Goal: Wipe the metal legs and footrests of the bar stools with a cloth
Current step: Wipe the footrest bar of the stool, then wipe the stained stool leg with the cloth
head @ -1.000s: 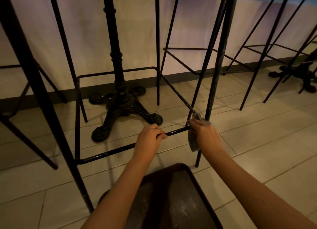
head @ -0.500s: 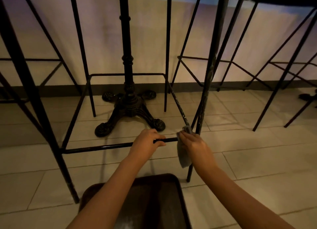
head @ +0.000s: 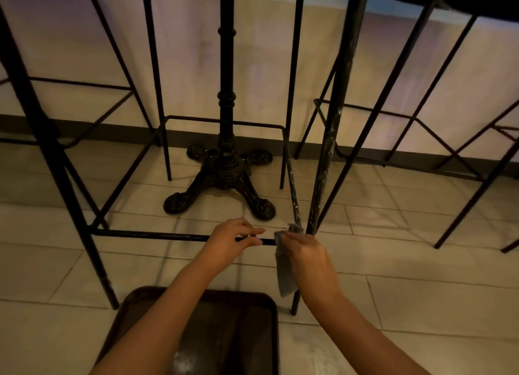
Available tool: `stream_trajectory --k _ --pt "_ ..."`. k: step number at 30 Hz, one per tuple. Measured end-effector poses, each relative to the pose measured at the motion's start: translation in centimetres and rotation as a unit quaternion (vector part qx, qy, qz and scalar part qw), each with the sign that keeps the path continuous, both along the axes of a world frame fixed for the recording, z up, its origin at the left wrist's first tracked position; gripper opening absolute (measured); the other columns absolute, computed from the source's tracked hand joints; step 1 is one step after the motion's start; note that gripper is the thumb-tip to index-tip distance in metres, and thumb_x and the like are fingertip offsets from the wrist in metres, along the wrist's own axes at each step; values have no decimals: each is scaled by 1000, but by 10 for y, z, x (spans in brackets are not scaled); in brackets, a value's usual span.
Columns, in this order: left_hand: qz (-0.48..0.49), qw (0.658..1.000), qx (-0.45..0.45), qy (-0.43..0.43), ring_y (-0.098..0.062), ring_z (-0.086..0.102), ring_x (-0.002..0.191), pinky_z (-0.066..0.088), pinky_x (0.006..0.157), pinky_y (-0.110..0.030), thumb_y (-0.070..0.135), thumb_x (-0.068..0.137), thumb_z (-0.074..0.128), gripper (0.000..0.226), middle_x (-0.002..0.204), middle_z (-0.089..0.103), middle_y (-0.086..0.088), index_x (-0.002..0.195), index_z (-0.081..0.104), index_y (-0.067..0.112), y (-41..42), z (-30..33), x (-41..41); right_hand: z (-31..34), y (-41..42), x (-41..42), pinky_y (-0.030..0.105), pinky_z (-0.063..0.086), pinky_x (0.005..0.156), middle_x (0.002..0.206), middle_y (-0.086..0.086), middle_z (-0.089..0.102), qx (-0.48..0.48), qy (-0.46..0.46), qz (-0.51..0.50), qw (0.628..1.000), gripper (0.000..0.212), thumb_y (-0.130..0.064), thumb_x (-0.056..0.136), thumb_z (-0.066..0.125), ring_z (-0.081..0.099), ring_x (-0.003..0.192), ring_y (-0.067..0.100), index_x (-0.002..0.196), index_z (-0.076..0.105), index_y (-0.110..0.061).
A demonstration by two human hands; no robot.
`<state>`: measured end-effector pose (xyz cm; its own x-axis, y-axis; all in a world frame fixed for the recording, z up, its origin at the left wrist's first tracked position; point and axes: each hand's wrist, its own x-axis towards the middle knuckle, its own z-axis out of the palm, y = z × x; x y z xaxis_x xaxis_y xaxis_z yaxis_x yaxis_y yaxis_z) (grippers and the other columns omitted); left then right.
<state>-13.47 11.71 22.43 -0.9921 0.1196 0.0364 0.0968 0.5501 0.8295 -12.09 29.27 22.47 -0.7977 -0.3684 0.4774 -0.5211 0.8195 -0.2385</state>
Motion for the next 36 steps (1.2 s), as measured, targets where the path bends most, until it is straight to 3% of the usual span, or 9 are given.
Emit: stream_trajectory --k 3,5,10,15,18,22,26,29,36 --pt "0 996 87 -20 -3 57 98 36 79 1 21 84 63 29 102 65 5 112 65 25 2 7 3 1 -4 -4 13 47 55 67 7 68 -49 30 -4 998 22 -1 47 73 66 55 18 69 71 -5" --pt "-31 992 112 -49 3 57 98 37 78 2 22 84 63 35 104 66 8 118 60 31 6 11 6 0 -4 -7 11 42 72 64 10 69 -77 57 -4 995 21 0 48 69 66 58 14 68 71 -2" --pt "-63 989 120 -53 18 53 92 38 76 2 20 86 60 43 98 65 14 124 51 39 12 14 3 6 -1 -8 21 50 70 85 11 72 -73 8 -49 996 32 3 59 77 70 75 24 89 73 -5" --pt "-65 980 181 -50 6 57 102 45 91 -12 18 87 58 41 102 65 12 117 49 45 20 9 1 17 -10 -6 10 37 84 94 13 71 -134 -4 -47 990 30 0 66 71 68 84 23 97 70 -1" --pt "-48 971 231 -50 4 57 100 49 84 -14 15 88 57 39 106 62 10 117 50 40 26 13 -3 27 -6 -5 1 25 95 109 12 67 -144 -29 -15 989 34 5 74 68 58 102 15 106 67 -3" --pt "-44 968 241 -52 8 56 93 49 72 -6 13 89 54 31 102 60 18 113 55 33 32 21 -7 53 12 -4 -9 24 88 116 -1 63 -121 -49 37 991 29 -14 85 56 49 109 0 113 65 -14" --pt "-13 962 271 -41 -2 62 98 51 74 -12 10 88 54 25 102 67 7 105 63 27 26 26 -22 71 38 2 -1 42 72 89 -4 71 -123 -3 40 992 30 -28 84 51 61 85 4 104 69 -14" --pt "26 958 283 -24 -6 61 100 52 81 -18 11 89 53 26 106 66 5 112 62 20 22 29 -39 71 57 -6 0 44 70 85 -3 71 -137 18 2 990 19 -18 83 65 63 69 -1 101 69 -12" --pt "69 951 302 -3 -14 60 100 52 77 -12 1 88 52 28 112 61 -10 115 57 8 44 19 -90 43 70 -51 4 44 73 90 3 71 -150 26 6 988 26 -2 79 67 65 75 7 104 69 -10"
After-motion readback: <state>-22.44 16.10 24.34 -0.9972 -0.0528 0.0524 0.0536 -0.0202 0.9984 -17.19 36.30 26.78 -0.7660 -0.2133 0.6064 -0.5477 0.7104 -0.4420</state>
